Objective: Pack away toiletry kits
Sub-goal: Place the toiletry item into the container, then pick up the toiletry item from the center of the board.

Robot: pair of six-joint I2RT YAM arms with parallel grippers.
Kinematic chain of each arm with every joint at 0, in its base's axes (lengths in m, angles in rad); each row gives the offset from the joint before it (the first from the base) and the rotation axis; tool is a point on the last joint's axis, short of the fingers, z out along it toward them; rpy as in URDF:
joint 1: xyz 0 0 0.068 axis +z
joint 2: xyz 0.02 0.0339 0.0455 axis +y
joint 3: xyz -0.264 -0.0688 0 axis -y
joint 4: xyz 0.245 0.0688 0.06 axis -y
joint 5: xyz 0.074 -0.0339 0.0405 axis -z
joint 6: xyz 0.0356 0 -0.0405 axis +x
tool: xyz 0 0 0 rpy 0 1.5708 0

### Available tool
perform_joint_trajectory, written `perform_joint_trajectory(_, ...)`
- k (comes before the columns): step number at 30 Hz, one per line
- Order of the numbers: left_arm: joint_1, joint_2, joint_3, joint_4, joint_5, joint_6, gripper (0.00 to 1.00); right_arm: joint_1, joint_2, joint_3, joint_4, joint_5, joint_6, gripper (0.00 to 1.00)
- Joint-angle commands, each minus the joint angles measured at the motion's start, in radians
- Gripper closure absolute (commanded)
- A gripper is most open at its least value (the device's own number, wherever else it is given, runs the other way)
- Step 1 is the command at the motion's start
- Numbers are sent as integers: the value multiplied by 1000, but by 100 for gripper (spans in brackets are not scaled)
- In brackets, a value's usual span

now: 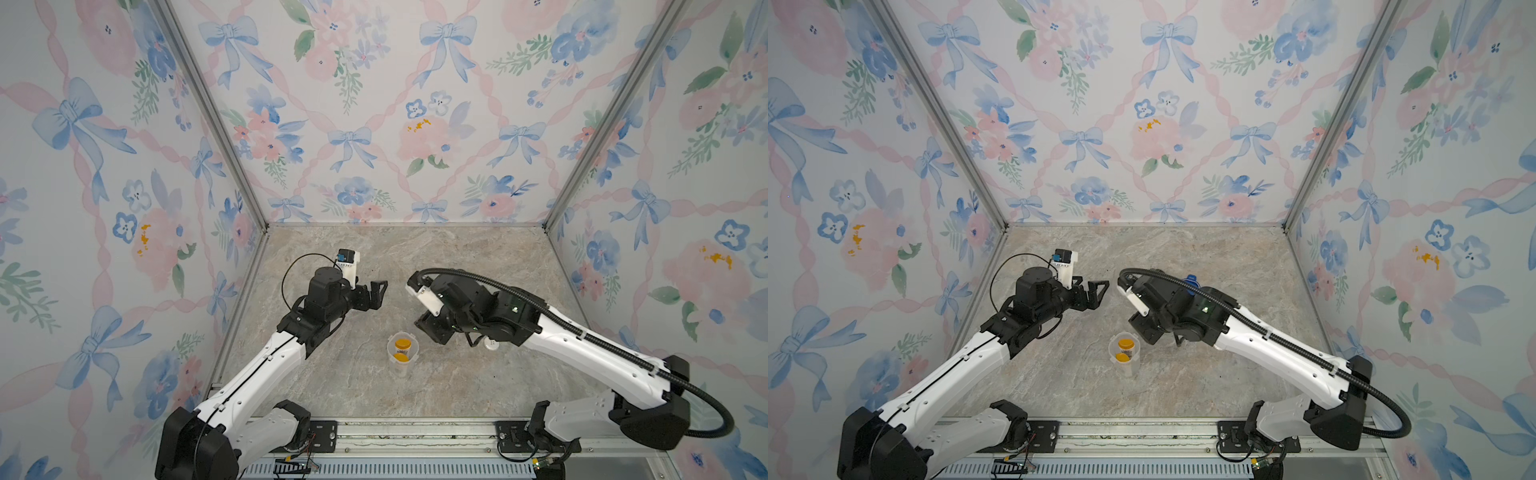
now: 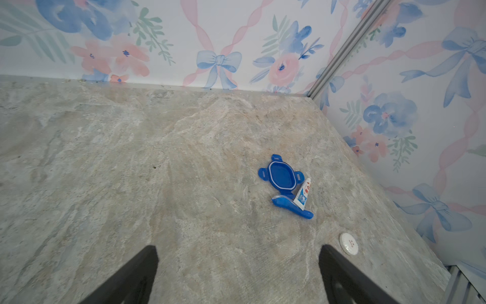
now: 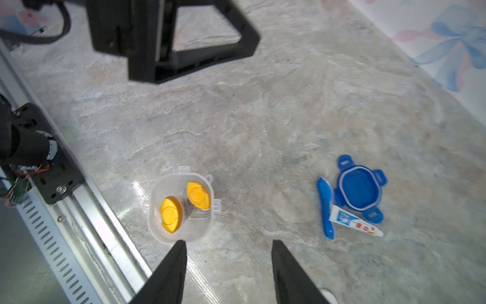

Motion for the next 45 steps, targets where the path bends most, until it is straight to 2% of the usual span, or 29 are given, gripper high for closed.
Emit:
perform_joint_trajectory(1, -42, 63, 89, 10, 71, 70, 2, -208, -46, -76, -77, -13, -33, 43)
perform_joint_trajectory(3, -56, 113, 129, 13, 87, 76, 2, -342, -38, -159, -36, -34, -52, 43)
perform_joint_trajectory(5, -61, 164, 148, 11, 99, 69, 2, -428, 10, -197, 13, -86, -64, 43)
perform_joint_trajectory(8, -63, 219, 151, 14, 79, 28, 2, -485, 156, -175, 70, -97, -100, 43)
perform_joint_trajectory(15, -59, 231, 106, 29, 59, 24, 2, -489, 521, 79, 38, -135, -205, 45)
perform_joint_trajectory(21, -26, 225, 73, 38, 68, 14, 2, -473, 691, 184, 22, -170, -242, 48)
perform_joint_trajectory(25, -22, 225, 65, 44, 77, 12, 2, -461, 728, 196, 12, -153, -247, 51)
perform_joint_trajectory(33, -11, 234, 67, 56, 89, 10, 2, -460, 738, 117, 35, -146, -231, 54)
perform_joint_trajectory(45, 13, 219, 54, 66, 81, 9, 2, -451, 786, 107, 54, -164, -220, 55)
